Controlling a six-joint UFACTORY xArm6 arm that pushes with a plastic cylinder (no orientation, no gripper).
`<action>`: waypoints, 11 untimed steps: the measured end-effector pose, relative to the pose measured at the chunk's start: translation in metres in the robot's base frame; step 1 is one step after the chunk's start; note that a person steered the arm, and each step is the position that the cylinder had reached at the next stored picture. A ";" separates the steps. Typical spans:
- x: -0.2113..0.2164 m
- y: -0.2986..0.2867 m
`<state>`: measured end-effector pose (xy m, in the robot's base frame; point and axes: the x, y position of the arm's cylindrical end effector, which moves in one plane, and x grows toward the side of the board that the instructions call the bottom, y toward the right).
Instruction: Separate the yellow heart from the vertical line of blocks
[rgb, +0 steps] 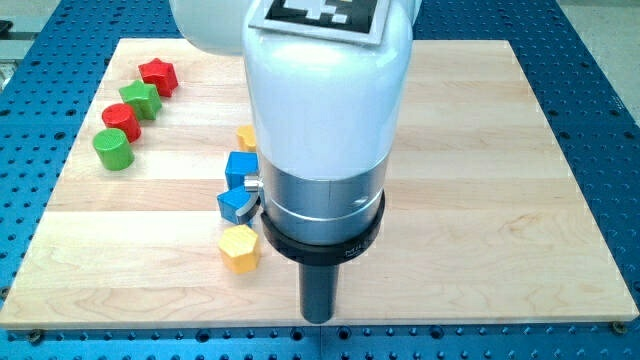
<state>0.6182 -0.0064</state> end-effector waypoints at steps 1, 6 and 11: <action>0.000 -0.027; -0.185 0.005; -0.206 -0.109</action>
